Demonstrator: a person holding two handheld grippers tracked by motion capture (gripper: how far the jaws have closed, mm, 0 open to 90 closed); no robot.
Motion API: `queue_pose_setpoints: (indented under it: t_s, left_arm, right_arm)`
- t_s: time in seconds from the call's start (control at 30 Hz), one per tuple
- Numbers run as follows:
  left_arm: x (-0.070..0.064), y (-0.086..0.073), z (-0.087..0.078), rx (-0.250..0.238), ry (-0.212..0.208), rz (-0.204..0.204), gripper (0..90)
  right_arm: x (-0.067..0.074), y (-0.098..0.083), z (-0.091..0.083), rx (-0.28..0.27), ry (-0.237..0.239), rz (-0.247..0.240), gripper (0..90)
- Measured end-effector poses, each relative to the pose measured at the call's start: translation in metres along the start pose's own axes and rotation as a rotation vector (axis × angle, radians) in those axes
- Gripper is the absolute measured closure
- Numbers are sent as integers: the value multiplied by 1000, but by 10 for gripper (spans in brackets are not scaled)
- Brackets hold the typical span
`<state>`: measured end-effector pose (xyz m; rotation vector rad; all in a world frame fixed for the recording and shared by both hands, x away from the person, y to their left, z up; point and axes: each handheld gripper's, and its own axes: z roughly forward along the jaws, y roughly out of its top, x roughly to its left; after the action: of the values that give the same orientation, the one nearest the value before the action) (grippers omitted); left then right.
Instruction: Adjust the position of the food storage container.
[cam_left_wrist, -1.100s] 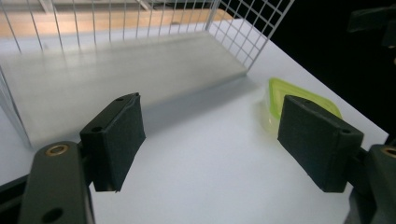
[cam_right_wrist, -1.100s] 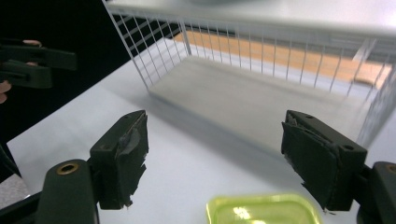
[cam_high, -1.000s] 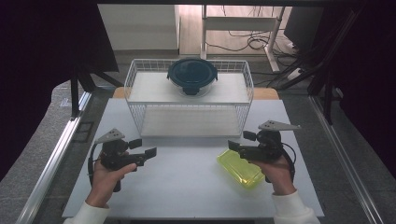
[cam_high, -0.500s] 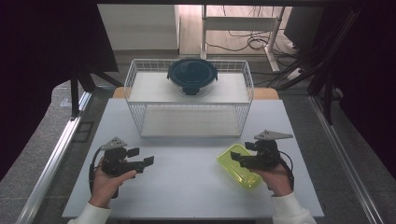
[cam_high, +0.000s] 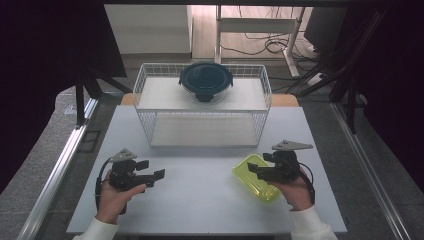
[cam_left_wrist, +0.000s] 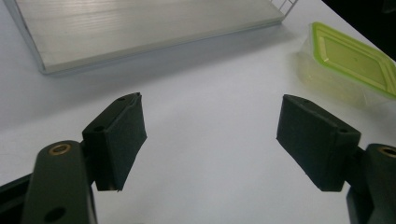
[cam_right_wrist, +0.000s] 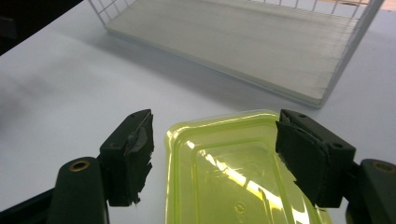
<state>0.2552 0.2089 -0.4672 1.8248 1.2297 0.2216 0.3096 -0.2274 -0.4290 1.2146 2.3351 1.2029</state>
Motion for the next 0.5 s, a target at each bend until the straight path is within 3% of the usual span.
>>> queue_pose_setpoints:
  t_s: [0.27, 0.33, 0.43, 0.5]
  left_arm:
    - [2, -3, -3, 8, -1, -5, 226]
    - [3, -4, -3, 13, -9, -8, 224]
    - [4, -5, -3, 17, -17, -14, 225]
    - [5, -8, -2, 23, -20, -19, 225]
  right_arm:
    - [-8, 11, 6, 40, -32, -16, 353]
    - [-13, 19, 14, 94, -43, -32, 412]
    - [-18, 23, 18, 117, -55, -37, 442]
    - [-25, 30, 21, 153, -82, -35, 516]
